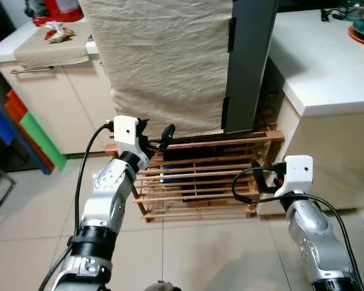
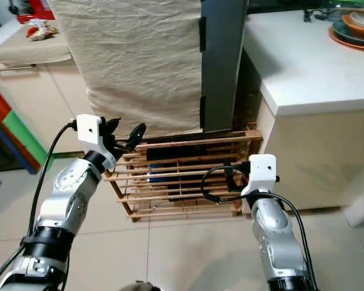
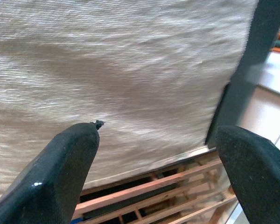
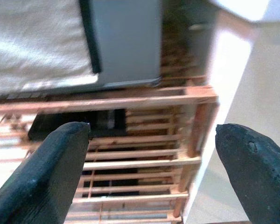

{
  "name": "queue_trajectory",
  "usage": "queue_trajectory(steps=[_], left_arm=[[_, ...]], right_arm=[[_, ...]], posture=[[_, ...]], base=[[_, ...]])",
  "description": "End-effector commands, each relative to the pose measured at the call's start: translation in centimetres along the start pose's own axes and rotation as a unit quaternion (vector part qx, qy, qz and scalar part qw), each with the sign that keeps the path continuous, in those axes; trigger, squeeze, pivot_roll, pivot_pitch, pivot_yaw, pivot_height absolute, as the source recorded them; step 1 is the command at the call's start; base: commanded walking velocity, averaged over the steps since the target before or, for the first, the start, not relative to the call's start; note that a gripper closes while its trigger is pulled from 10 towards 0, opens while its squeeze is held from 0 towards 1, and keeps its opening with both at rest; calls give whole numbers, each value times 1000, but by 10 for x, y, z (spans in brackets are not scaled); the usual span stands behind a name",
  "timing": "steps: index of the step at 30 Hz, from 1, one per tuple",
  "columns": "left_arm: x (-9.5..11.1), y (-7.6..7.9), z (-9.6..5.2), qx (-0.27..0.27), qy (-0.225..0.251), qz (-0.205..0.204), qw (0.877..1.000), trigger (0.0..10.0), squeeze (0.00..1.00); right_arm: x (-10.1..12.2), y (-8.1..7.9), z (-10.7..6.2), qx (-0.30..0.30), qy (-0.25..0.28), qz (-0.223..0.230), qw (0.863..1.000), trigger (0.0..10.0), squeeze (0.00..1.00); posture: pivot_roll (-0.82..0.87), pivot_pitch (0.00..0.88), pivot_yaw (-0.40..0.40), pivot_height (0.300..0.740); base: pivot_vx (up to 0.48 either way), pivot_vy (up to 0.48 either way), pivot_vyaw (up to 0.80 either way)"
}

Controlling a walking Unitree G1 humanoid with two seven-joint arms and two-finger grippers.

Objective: Restocking fridge

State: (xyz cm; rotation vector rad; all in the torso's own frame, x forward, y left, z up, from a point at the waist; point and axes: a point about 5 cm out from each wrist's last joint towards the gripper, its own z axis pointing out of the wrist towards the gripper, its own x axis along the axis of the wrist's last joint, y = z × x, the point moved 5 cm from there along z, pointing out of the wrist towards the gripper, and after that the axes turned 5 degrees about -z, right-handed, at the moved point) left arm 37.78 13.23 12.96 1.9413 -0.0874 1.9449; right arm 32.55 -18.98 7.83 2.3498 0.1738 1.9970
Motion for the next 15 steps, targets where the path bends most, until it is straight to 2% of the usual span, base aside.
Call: queue_trajectory(steps=[1, 6, 13, 15], left_arm=[[10, 1, 5, 6, 8, 8, 1000, 10000, 0], [15, -5, 12, 26, 3, 21, 999, 10000, 0], [22, -4, 16, 22, 12, 17, 1000, 10000, 0], [28, 11, 13, -17, 32, -3, 999, 10000, 0]], right_arm=[[-2, 7, -1, -14, -1, -3, 1000, 10000, 0], [-2, 14, -5, -32, 7, -3, 999, 10000, 0], [-6, 22, -10, -48, 7, -5, 999, 10000, 0], [-6, 25, -11, -56, 9, -2, 998, 10000, 0]], posture=[[-117, 0, 117, 740], [-119, 0, 116, 740], [-126, 0, 121, 740], [-135, 0, 130, 740]], base=[[0, 472, -712], [0, 472, -705], [0, 472, -700], [-308, 371, -694]])
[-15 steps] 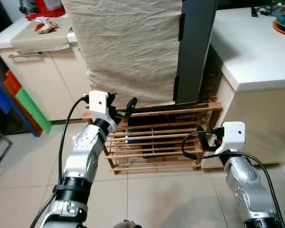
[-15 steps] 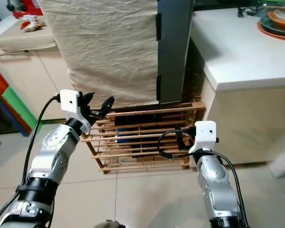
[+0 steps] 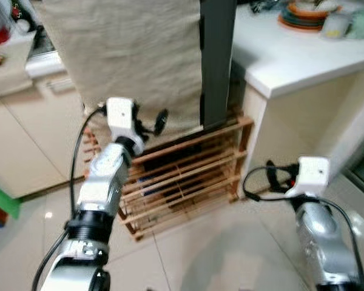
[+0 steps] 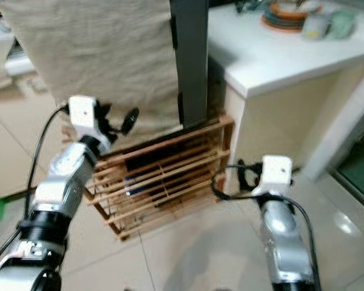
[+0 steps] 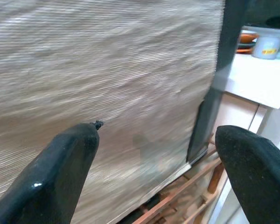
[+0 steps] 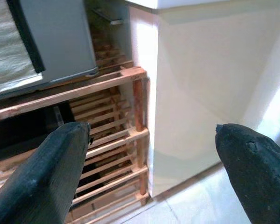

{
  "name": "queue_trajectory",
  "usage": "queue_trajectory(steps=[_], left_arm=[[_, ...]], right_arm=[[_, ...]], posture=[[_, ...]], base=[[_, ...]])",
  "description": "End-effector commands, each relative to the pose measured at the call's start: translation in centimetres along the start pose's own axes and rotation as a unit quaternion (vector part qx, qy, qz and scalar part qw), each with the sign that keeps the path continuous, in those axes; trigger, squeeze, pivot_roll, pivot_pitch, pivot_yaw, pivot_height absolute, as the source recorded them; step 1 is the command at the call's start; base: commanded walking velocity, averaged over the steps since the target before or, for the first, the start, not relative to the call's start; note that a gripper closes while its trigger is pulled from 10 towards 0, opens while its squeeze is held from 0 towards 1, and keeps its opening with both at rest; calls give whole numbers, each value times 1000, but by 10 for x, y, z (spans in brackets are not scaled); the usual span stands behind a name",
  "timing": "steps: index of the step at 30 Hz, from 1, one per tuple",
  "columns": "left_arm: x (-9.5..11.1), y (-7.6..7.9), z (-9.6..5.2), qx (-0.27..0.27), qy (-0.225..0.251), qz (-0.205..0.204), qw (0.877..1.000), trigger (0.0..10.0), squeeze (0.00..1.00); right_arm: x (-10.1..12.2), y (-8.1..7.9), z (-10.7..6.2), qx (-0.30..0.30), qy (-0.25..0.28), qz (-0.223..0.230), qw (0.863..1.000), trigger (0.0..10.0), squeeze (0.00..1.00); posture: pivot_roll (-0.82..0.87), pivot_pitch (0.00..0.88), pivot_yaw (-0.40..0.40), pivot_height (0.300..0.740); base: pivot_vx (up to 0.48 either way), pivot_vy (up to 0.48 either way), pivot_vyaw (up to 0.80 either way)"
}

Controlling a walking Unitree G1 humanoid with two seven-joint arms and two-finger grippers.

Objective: Restocking fridge

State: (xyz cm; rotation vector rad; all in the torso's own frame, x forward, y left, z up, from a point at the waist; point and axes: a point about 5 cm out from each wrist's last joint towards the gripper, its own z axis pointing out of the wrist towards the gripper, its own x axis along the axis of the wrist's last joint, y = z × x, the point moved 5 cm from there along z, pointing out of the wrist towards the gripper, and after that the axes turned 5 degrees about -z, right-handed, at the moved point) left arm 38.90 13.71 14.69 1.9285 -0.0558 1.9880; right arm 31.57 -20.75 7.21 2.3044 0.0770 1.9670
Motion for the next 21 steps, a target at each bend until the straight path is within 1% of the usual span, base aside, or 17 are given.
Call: queue_trajectory(steps=[1, 5, 6, 10, 13, 15, 16, 18, 19, 21], left_arm=[[10, 19, 2, -38, 20, -8, 999, 10000, 0], [6, 35, -6, -79, 15, -10, 997, 10000, 0], [4, 37, -10, -84, 12, -12, 996, 10000, 0], [9, 36, -11, -88, 23, -15, 996, 10000, 0], [12, 38, -13, -98, 30, -8, 995, 10000, 0], [11, 44, -19, -119, 25, 11, 993, 10000, 0], [11, 44, -19, -119, 25, 11, 993, 10000, 0], [11, 38, -18, -107, 20, 7, 994, 10000, 0], [12, 33, -16, -97, 18, 9, 995, 10000, 0], [12, 30, -14, -92, 17, 12, 996, 10000, 0]], right_arm=[[4, 9, -1, -15, 10, -6, 1000, 10000, 0], [4, 9, -1, -16, 11, -6, 1000, 10000, 0], [4, 9, -1, -15, 11, -5, 1000, 10000, 0], [3, 8, -1, -12, 12, -5, 1000, 10000, 0], [3, 7, -1, -11, 12, -5, 1000, 10000, 0], [3, 7, 0, -10, 13, -5, 1000, 10000, 0], [3, 7, 0, -10, 13, -5, 1000, 10000, 0], [3, 6, 1, -9, 13, -5, 1000, 10000, 0], [3, 6, 1, -9, 13, -4, 1000, 10000, 0], [3, 6, 1, -8, 13, -5, 1000, 10000, 0]], posture=[[-135, 0, 130, 740], [-133, 0, 130, 740], [-131, 0, 128, 740], [-124, 0, 123, 740], [-121, 0, 121, 740], [-119, 0, 121, 740], [-119, 0, 121, 740], [-118, 0, 119, 740], [-118, 0, 118, 740], [-118, 0, 118, 740]], base=[[-364, 319, -681], [-364, 317, -680], [-345, 337, -663], [-329, 352, -656], [-322, 356, -656], [-326, 354, -653], [-326, 356, -650], [-304, 375, -650], [0, 442, -656], [0, 446, -653]])
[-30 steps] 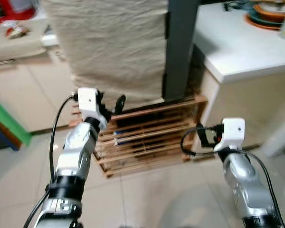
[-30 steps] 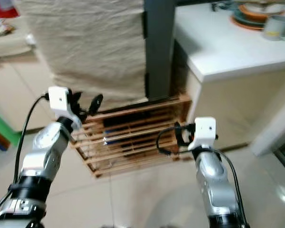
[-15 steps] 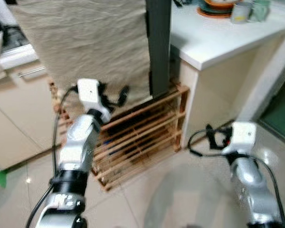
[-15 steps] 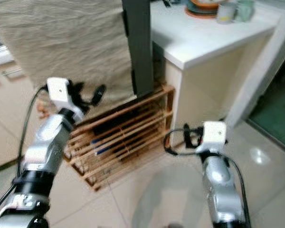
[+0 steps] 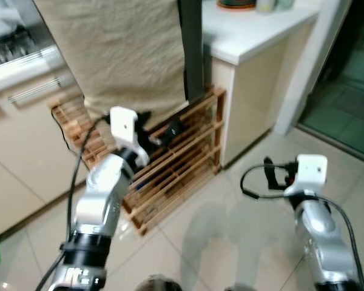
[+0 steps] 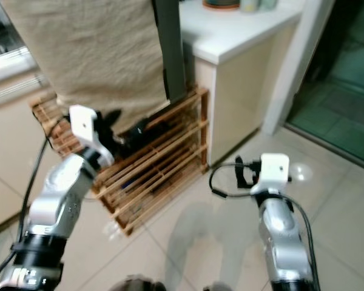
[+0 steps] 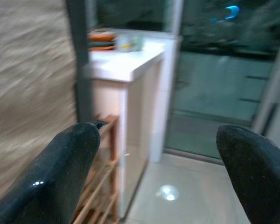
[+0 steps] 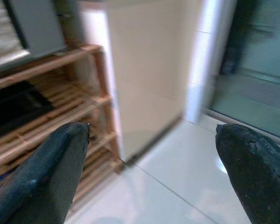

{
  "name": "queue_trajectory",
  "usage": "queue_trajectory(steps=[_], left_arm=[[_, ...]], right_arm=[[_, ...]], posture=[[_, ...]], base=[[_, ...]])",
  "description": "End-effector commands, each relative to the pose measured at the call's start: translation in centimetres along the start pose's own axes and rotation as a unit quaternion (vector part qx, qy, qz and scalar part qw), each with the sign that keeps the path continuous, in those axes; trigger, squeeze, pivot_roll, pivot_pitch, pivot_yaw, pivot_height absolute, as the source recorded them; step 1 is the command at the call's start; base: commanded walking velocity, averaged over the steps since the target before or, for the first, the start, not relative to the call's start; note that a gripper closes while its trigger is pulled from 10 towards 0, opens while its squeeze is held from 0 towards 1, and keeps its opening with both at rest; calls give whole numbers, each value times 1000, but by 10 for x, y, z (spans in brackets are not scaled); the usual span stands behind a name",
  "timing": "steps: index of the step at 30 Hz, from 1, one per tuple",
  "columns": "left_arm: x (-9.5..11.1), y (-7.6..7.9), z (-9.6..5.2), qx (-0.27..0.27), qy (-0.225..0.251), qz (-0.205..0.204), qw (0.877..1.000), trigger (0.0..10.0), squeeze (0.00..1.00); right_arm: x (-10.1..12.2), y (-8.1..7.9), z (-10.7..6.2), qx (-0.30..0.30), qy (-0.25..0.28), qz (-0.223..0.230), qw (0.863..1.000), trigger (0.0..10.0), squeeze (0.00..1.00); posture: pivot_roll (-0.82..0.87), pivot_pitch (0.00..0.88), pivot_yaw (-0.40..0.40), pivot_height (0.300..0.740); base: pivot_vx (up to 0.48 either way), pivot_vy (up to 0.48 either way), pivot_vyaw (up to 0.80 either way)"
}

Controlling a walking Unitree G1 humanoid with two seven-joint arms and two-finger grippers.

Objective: Restocking fridge

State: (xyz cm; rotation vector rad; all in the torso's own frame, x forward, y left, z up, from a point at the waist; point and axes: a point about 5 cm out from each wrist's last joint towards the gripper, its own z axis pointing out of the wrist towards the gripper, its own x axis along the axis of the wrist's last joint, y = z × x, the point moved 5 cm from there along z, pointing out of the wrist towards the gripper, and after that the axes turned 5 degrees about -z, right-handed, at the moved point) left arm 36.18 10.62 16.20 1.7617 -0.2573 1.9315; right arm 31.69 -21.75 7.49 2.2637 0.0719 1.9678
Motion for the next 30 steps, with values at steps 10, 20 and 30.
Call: queue_trajectory(steps=[10, 20, 30], left_arm=[[-40, -75, -26, 211, -67, -64, 973, 10000, 0], [-55, -71, -63, 176, -86, 10, 981, 10000, 0], [-14, -71, -35, 159, -10, 12, 987, 10000, 0]], right_arm=[[24, 9, -3, -37, 59, 15, 997, 10000, 0], [26, 5, -3, -32, 66, 8, 997, 10000, 0], [25, -8, 3, -10, 65, 0, 998, 10000, 0]], posture=[[-127, 0, 124, 740], [-114, 0, 116, 740], [-92, 0, 99, 740]], base=[[0, 474, -649], [0, 95, -106], [125, 368, 0]])
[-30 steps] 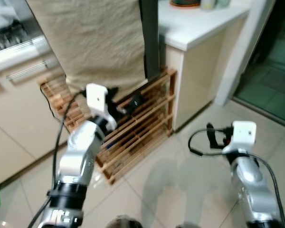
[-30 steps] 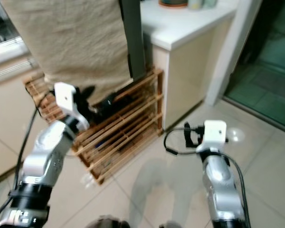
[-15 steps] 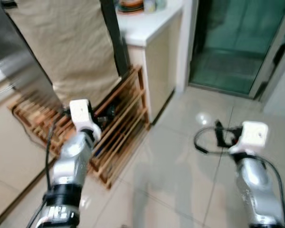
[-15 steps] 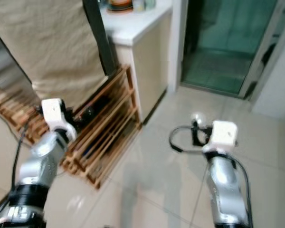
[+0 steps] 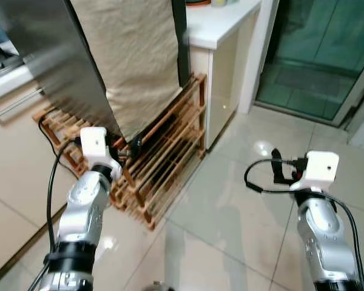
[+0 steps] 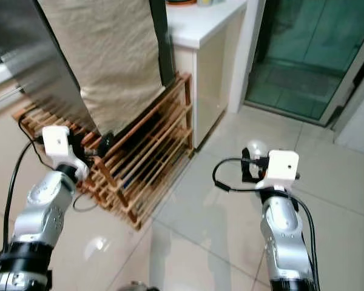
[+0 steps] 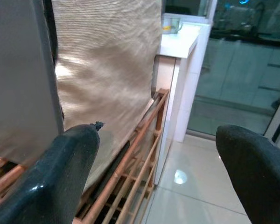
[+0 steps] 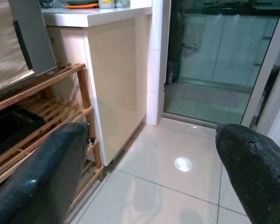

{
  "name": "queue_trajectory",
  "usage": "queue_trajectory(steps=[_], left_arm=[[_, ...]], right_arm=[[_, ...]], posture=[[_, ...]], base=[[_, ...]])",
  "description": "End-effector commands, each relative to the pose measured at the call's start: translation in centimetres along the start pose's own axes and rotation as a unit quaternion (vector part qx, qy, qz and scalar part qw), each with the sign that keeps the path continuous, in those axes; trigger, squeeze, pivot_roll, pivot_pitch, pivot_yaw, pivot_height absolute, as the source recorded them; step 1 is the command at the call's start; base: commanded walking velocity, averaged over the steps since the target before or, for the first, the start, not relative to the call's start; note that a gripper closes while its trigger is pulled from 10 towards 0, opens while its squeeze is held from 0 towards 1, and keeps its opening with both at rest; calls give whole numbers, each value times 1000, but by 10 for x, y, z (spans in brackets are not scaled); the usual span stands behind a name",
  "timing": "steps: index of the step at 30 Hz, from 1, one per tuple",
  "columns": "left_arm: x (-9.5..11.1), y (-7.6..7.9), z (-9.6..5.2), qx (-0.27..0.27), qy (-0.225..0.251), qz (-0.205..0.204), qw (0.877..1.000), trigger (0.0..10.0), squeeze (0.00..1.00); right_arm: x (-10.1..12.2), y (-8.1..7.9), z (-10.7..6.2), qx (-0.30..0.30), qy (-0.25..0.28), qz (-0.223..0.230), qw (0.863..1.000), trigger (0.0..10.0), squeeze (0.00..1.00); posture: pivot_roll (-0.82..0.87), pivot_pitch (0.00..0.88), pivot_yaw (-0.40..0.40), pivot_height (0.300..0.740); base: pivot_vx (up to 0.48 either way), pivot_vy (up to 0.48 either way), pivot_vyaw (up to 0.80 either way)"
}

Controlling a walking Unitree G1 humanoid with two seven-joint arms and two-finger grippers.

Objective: Restocking fridge

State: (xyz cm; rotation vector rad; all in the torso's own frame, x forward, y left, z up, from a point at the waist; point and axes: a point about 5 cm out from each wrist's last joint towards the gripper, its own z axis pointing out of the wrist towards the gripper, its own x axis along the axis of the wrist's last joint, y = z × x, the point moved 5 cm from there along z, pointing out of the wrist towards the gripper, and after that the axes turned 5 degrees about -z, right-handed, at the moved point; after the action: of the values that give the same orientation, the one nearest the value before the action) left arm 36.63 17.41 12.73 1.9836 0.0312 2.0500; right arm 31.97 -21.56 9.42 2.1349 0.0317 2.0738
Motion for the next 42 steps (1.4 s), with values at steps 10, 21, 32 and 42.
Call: queue_trajectory(steps=[10, 21, 32, 42], left_arm=[[10, 4, 0, -9, 19, 1, 1000, 10000, 0], [22, 17, 3, -24, 42, 9, 999, 10000, 0], [38, 38, 12, -53, 64, 6, 997, 10000, 0], [53, 49, 1, -71, 74, 25, 994, 10000, 0]], right_arm=[[3, -10, 4, 13, 8, -12, 1000, 10000, 0], [-1, -12, 8, 20, 3, -13, 1000, 10000, 0], [16, -10, 11, 13, 31, -20, 999, 10000, 0], [69, 3, -3, -47, 109, -9, 993, 10000, 0]], posture=[[-82, 0, 96, 740], [-71, 0, 80, 740], [-77, 0, 80, 740], [-83, 0, 82, 740]], base=[[0, 480, 0], [0, 480, -535], [0, 44, -66], [0, 0, 0]])
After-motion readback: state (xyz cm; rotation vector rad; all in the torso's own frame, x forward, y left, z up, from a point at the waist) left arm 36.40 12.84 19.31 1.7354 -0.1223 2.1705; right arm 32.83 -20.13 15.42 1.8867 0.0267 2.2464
